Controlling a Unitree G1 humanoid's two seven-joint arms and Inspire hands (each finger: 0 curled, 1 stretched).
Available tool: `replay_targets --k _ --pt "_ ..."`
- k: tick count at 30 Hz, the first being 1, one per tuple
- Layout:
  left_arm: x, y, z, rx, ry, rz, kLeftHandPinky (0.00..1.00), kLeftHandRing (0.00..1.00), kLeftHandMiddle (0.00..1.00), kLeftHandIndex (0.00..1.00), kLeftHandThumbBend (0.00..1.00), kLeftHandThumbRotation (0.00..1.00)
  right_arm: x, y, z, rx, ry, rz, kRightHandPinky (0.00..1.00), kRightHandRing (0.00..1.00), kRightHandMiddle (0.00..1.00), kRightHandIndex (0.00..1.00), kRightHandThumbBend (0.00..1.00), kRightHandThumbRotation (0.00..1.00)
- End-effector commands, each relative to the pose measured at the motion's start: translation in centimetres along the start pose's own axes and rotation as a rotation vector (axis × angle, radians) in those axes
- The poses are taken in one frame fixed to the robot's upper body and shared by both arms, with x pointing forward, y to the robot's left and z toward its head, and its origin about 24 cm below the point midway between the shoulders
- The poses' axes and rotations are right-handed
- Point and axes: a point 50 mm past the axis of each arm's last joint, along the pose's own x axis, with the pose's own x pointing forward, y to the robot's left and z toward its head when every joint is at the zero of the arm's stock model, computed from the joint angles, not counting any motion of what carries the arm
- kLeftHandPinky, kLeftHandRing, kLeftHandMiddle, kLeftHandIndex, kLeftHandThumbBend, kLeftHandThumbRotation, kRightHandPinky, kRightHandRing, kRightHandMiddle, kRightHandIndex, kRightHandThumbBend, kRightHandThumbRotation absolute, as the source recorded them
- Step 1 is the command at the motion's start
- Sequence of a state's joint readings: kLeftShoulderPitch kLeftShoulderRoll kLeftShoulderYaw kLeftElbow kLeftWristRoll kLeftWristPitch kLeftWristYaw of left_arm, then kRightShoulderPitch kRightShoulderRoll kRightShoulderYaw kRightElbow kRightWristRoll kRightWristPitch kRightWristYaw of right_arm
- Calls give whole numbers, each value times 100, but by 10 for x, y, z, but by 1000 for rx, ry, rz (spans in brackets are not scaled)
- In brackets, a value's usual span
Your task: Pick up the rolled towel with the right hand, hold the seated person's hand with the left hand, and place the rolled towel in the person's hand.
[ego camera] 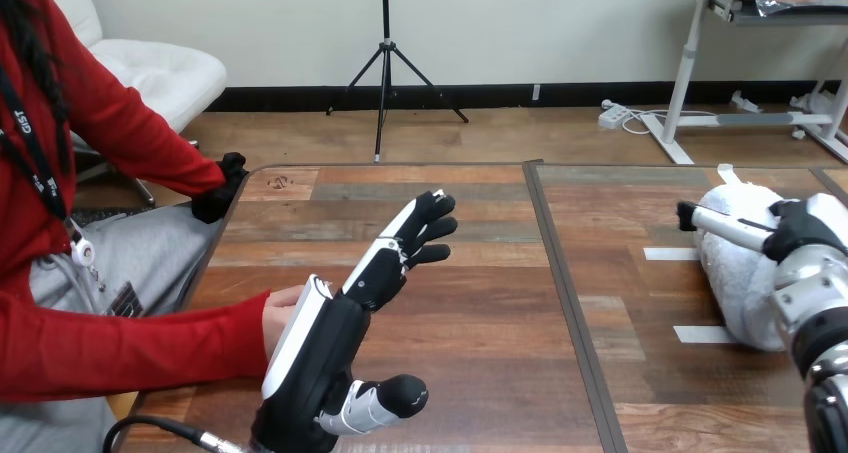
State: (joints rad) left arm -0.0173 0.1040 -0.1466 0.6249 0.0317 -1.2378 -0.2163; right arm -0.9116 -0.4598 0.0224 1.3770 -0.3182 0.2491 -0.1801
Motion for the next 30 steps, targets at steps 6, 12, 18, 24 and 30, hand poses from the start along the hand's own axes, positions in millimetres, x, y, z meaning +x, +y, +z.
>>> replay_targets --k 6,12,18,24,30 --pt "14 6 9 23 -89 -7 82 89 93 93 100 92 -2 14 0 19 -4 30 44 70 79 80 95 13" --pt "17 5 10 7 -100 -14 84 90 93 93 100 91 -3 17 1 11 -23 32 38 62 68 63 93 3" --pt "18 4 11 15 -109 -19 84 90 93 93 100 91 -4 20 2 6 -42 42 31 49 55 56 88 1" --pt "19 4 11 20 -109 -20 83 90 93 92 100 91 -4 23 4 19 -51 72 18 28 38 62 80 0" --pt "19 3 12 2 -115 -25 84 91 93 93 100 90 -5 26 6 12 -71 99 16 23 33 62 73 0"
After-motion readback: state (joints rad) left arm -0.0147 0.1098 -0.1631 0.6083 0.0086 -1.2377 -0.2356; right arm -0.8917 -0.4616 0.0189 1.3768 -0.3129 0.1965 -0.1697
